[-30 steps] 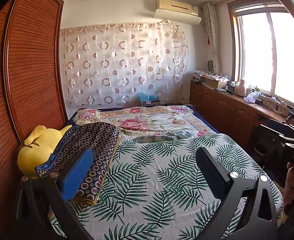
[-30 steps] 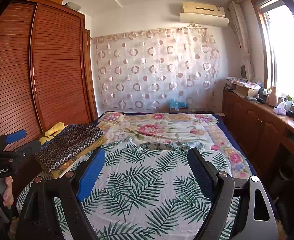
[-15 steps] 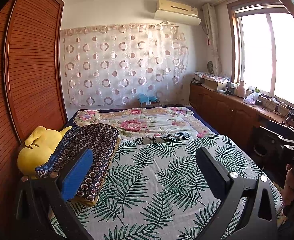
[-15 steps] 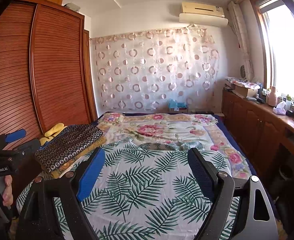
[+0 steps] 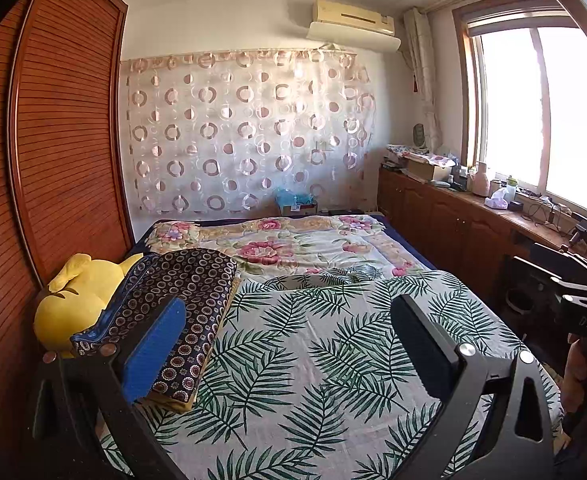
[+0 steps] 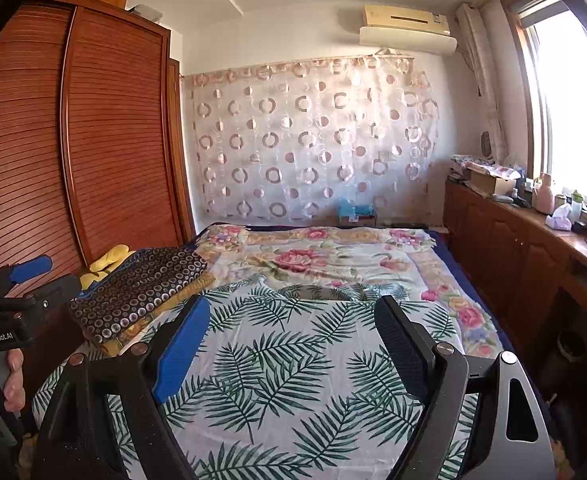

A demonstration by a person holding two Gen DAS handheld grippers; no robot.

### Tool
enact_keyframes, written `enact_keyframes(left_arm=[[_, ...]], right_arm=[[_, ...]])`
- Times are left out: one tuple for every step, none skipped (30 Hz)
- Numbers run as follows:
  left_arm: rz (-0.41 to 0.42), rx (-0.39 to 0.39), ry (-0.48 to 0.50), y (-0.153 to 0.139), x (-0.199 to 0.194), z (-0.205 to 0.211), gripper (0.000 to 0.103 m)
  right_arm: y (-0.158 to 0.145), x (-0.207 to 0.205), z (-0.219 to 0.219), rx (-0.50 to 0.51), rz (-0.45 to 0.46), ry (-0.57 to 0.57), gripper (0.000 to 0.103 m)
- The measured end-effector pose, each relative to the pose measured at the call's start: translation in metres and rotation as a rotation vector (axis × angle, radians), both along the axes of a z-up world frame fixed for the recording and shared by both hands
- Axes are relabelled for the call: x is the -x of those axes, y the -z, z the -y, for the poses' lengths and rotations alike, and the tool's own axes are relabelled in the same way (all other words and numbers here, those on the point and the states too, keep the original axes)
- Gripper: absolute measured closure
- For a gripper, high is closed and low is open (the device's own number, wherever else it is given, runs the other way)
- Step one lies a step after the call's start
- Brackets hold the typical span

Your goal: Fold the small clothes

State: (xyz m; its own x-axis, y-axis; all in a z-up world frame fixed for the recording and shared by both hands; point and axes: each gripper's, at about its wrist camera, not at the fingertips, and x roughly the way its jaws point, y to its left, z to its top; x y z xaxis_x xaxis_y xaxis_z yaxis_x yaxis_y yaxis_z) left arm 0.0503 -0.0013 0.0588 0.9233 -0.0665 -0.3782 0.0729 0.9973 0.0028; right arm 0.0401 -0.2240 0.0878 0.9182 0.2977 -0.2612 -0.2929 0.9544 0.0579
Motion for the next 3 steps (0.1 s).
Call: enact_keyframes(left_arm=[[0.000,0.001,0.000,-0.0001,0.0001,-0.0001,0.001],[0.000,0.001,0.000,-0.0001,0.0003,-0.0001,0.001],[-0.001,0.001,0.000,-0.0001,0.0002,0.0000,0.001]], right_arm=[[0.0001,-0.0001,0.0002,-0.001,-0.001,-0.001,0.017],[0.0001,-0.0001,0.0004,-0.001,0.000,-0.001,0.017],[0.0001,-0.0002,0.0005,0.000,-0.001,0.000,0.017]])
